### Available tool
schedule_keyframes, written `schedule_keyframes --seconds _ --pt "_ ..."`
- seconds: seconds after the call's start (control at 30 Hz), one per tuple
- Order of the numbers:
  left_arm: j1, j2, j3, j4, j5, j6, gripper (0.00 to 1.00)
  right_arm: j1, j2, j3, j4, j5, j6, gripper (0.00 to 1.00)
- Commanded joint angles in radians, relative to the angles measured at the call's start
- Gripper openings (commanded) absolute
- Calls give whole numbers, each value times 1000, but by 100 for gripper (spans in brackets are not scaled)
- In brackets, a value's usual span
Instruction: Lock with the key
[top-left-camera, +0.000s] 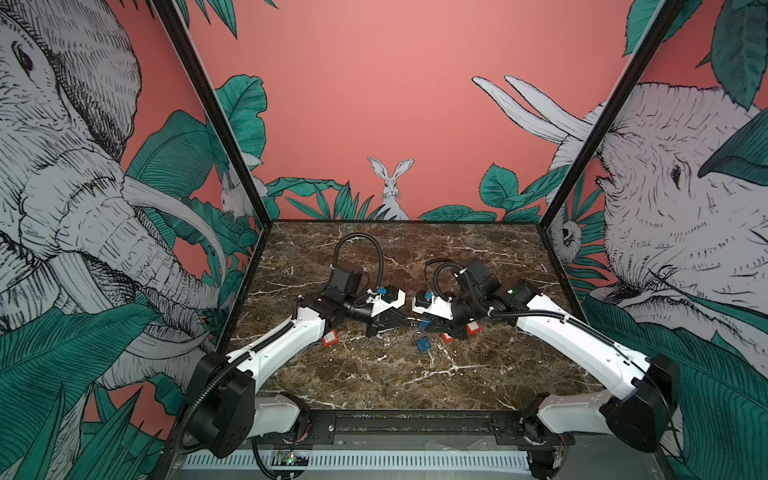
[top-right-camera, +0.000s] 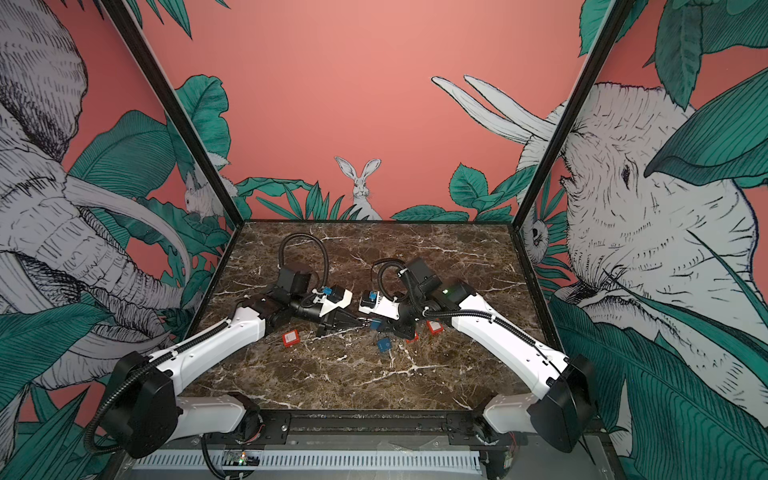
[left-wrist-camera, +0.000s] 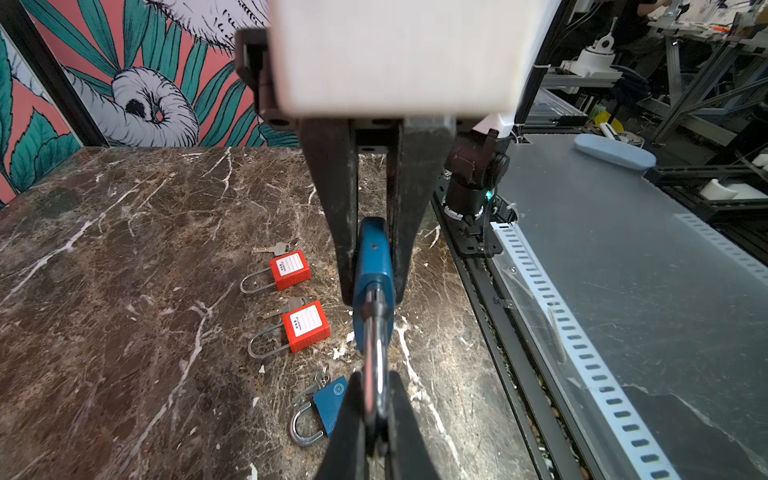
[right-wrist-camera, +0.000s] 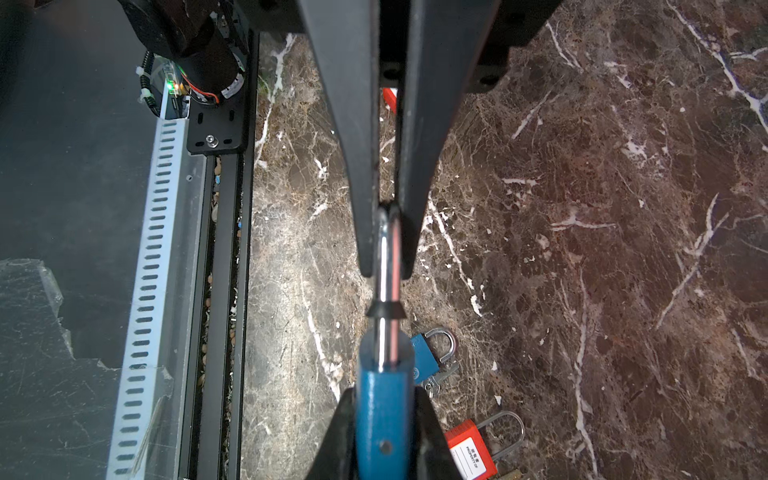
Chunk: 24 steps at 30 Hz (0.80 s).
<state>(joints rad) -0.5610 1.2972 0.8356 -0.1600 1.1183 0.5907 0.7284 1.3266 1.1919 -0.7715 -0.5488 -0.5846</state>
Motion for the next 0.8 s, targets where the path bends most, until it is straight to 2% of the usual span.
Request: schedule_keyframes --seconds 0.0,0.2,0.4,0.67,0.77 --pt "-3 6 28 -6 79 -9 0 15 -8 16 106 -12 -21 0" --pt "-14 10 20 20 57 -12 0 26 -11 11 138 -29 -45 0" --pt "-28 -7 -19 158 25 -61 0 25 4 20 147 -87 -21 0" --pt "-39 -82 -49 157 -97 44 0 23 21 24 68 -119 -26 0" --pt "-39 -95 -49 152 -96 47 0 22 19 17 78 -103 -28 0"
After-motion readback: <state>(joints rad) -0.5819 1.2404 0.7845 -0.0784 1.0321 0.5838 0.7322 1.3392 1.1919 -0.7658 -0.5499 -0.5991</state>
